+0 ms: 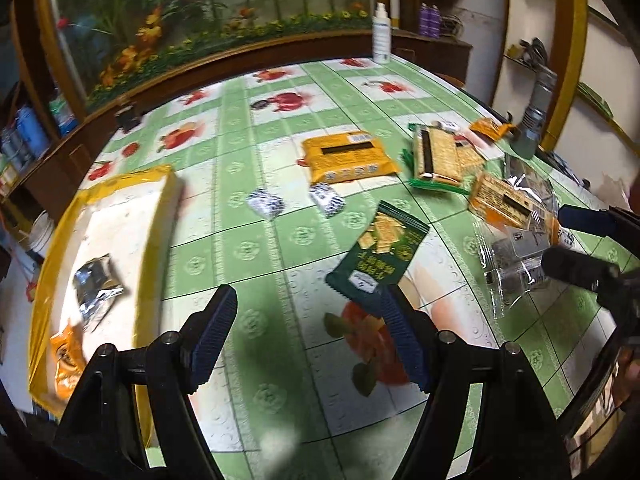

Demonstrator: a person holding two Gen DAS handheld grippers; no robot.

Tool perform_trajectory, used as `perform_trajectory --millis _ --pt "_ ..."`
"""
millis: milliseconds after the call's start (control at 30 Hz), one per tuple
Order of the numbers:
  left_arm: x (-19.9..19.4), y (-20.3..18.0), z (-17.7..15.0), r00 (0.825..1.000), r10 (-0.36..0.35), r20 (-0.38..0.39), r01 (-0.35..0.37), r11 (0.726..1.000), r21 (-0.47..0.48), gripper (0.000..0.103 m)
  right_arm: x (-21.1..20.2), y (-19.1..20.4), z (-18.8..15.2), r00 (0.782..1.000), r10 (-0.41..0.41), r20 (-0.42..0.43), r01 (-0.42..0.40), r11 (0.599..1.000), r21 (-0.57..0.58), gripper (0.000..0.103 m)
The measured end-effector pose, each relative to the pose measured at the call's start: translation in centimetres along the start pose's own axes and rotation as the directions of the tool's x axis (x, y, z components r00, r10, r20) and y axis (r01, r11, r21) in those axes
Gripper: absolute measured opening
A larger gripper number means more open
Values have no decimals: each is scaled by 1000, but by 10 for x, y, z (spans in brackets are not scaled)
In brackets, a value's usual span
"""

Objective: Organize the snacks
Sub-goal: 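Reach left tool toward dark green cracker packet while right tool reaches toward clear plastic bag, then close left tool on green packet while right tool closes on clear plastic bag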

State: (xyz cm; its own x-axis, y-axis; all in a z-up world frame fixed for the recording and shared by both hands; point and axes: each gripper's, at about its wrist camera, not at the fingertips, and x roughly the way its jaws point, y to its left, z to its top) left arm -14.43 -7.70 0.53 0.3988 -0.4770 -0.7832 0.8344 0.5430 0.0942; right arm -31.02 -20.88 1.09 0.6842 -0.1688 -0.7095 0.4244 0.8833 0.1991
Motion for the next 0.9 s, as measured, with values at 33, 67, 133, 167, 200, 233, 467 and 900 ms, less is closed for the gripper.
perform_trajectory --millis 33,67,133,167,200,233,467,900 --pt "3 -2 1 1000 -9 -4 9 1000 9 74 1 2 -3 1000 -6 -8 5 1000 -22 83" --pt "7 -4 3 1000 -10 -9 11 1000 18 74 3 4 -5 1000 -16 -17 15 999 -42 83" --pt "15 -8 7 999 -23 -23 24 999 45 74 8 6 -7 999 -29 -27 27 996 -80 83" --pt "18 -9 9 999 -23 -28 25 998 54 74 11 8 -8 999 -28 -36 24 994 -106 83" --pt "21 -11 11 999 -24 -30 26 998 65 74 15 9 -8 999 -25 -46 20 992 -123 83" --pt "24 -12 14 999 -32 -30 34 997 76 74 19 10 -8 998 -32 -61 22 988 -153 83" --pt "46 -21 25 991 -105 -80 115 984 133 74 39 12 -6 992 -39 -123 -1 951 -308 87" --pt "74 -42 30 974 -179 -140 208 948 240 70 59 15 -10 974 -38 -223 -74 877 -475 86"
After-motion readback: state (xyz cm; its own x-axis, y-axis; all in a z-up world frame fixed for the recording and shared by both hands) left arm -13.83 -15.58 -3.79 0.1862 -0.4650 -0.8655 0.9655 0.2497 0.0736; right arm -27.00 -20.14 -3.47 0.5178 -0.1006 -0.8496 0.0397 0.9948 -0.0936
